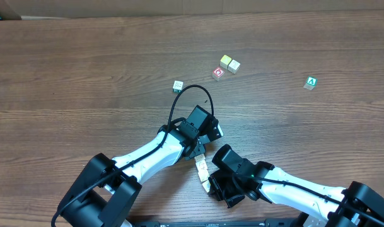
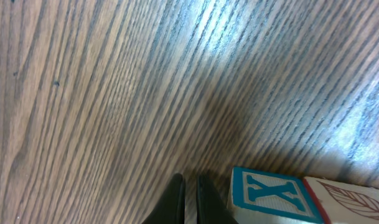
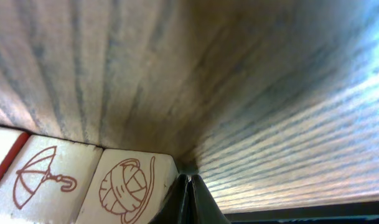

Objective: Flip 5 blocks

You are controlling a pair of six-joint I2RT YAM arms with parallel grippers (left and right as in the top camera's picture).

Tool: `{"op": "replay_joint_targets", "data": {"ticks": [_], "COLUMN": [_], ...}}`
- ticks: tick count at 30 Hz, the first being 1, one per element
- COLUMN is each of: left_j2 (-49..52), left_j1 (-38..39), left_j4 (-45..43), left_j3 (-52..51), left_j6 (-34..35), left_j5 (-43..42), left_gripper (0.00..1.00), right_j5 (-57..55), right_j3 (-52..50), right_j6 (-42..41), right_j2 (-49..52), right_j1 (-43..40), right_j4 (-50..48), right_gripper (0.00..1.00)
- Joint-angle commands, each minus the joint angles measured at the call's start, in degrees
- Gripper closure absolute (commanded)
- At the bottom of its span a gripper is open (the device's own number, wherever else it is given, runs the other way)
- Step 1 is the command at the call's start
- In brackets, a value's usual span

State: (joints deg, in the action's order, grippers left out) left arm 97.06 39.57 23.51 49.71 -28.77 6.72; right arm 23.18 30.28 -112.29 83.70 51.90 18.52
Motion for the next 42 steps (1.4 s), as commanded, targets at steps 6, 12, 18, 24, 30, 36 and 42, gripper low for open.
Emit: {"op": "replay_joint_targets", "data": {"ticks": [6, 12, 18, 24, 30, 36, 42], "left_j2": [1.44, 1.44, 1.44, 1.46, 1.60, 2.05, 2.08], "left_j1": [1.57, 1.57, 1.57, 1.57, 1.57, 1.57, 1.57], "left_j4": [1.27, 1.09, 0.15, -1.27, -1.36, -1.46, -1.60], "left_j3": [-0.87, -0.87, -0.87, -0.87, -0.87, -0.87, -0.87], "left_j6": [-1.11, -3.10, -3.89, -4.07, -4.96, -4.94, -4.92], "left_j5": [-8.66, -8.66, -8.66, -8.68, -8.68, -8.70, -8.68], "left_gripper": [0.96, 0.96, 0.96, 0.96, 0.96, 0.96, 0.96], "right_j5": [-5.07, -5.07, -5.09, -5.11, -5.35, -5.77, -6.58], "right_j3": [1.64, 1.64, 1.64, 1.64, 1.64, 1.64, 1.64], "right_j6": [-9.70, -10.73, -10.75, -10.75, -10.75, -10.84, -10.97], "right_j2": [-0.15, -0.15, -0.15, -0.15, -0.13, -0.13, 0.02], "right_j1": [-0.74, -0.74, -0.63, -0.52, -0.52, -0.52, -0.50], "right_j4": [-8.02, -8.20, -8.20, -8.11, -8.15, -8.17, -8.17], "right_gripper": [0.96, 0.96, 0.96, 0.96, 0.96, 0.96, 0.96]}}
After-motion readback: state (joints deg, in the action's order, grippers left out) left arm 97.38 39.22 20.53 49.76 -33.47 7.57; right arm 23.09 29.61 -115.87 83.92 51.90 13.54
